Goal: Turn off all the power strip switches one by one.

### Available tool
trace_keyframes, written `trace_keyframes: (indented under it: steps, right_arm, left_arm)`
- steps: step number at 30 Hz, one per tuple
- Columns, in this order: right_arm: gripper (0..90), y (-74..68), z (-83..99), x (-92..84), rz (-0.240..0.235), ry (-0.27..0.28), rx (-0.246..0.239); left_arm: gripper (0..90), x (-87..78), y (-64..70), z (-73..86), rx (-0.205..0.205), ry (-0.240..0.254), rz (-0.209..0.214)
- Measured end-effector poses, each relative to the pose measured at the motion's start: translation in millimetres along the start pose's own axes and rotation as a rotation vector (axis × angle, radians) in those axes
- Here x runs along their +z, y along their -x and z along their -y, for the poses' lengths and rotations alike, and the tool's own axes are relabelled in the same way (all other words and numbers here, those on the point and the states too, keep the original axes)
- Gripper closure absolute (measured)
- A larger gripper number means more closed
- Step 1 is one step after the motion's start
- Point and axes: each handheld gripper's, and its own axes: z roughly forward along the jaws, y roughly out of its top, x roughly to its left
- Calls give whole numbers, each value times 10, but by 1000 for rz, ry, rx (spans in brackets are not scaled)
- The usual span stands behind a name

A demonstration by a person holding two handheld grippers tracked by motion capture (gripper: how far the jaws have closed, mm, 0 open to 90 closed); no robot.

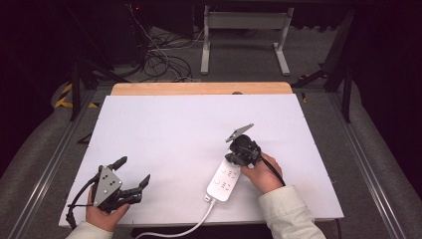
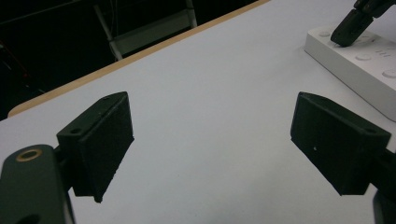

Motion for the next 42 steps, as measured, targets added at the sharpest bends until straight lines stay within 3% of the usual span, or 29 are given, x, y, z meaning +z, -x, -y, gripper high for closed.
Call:
trace_keyframes:
  steps: [2,5,6,10,11,14,22,25,33,42]
  right_arm:
    - [900,-8,-9,-82,12,38,-8]
    - [900,-29,-31,-248,-7,118,-16]
    - [900,-36,-42,-278,-7,121,-20]
    - [900,-69,-52,-277,-10,113,-42]
    - [900,-76,-54,-274,-7,113,-49]
    - [900,-87,-61,-302,-6,135,-57]
    - [900,-8,-52,-373,26,169,-40]
    - [900,76,-33,-393,69,168,-16]
    - [900,249,3,-312,108,150,33]
    - [900,344,8,-145,87,117,60]
  left_arm:
    - [139,-1,-4,-1,-2,3,1]
    - [139,5,-21,1,8,-2,-1]
    - [139,12,-13,4,-4,-2,3]
    - [139,2,-11,-3,11,2,-3]
    - [139,1,-1,-1,-2,3,2]
    - [139,1,-11,-1,6,1,-1]
    - [139,3,-17,0,10,-3,-1]
    - [138,8,-7,2,1,-2,4]
    - [139,14,-7,6,-5,-2,1]
    - [139,15,-15,7,0,-6,2]
